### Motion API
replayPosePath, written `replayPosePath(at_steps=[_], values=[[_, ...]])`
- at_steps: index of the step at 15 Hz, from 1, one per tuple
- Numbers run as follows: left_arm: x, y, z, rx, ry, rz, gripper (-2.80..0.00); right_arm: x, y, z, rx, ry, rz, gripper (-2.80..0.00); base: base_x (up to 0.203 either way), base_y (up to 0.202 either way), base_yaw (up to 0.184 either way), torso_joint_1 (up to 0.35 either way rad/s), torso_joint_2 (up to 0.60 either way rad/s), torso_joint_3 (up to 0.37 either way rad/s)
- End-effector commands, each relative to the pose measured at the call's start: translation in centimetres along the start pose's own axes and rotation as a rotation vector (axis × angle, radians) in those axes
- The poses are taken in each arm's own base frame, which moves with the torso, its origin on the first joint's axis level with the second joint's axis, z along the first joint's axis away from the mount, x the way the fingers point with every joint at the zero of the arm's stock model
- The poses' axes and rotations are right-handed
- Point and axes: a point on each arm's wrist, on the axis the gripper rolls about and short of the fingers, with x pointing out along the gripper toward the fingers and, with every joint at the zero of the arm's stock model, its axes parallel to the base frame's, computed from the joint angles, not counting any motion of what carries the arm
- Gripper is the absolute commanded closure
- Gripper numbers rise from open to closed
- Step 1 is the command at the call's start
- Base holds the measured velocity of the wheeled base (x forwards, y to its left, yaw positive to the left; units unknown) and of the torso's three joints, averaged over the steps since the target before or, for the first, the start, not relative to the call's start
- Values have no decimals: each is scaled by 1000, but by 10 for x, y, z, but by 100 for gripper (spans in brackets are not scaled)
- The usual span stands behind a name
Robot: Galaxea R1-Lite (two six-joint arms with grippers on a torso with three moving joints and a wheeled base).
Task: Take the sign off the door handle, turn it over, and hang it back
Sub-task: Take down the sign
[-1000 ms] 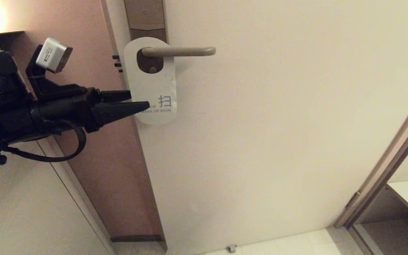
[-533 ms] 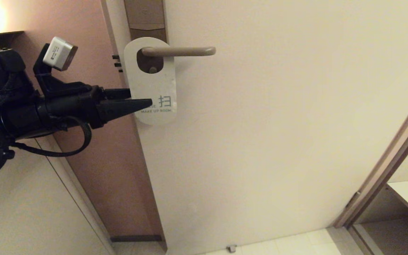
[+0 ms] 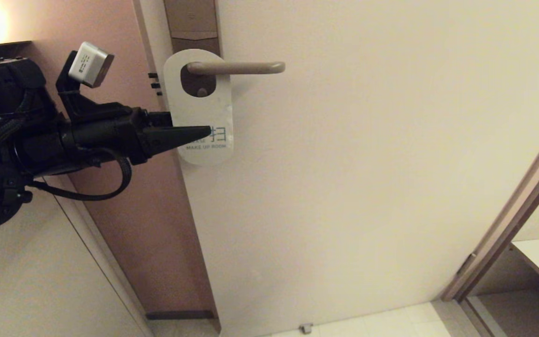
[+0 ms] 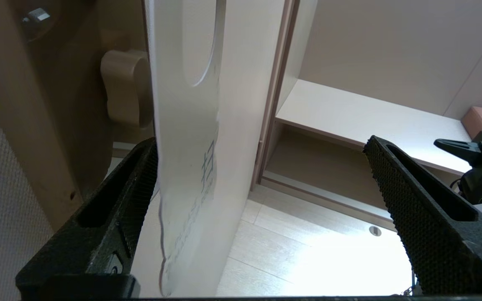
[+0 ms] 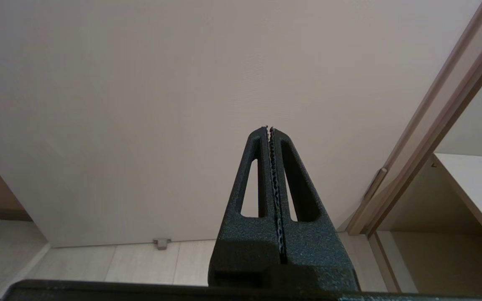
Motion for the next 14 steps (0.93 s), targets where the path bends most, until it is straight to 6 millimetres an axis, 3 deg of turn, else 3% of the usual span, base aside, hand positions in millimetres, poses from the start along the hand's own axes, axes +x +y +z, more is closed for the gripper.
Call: replayPosePath(at_steps=[1, 9, 14], values=[[1, -1, 2, 5, -3, -12, -280, 0, 0, 0, -1, 1, 2, 0, 0, 0, 0, 0, 0, 0], [3, -1, 0, -2, 11, -88, -280, 0, 0, 0, -1, 1, 1, 0, 0, 0, 0, 0, 0, 0], [5, 16, -2, -2, 17, -97, -280, 0, 0, 0, -1, 1, 1, 0, 0, 0, 0, 0, 0, 0]])
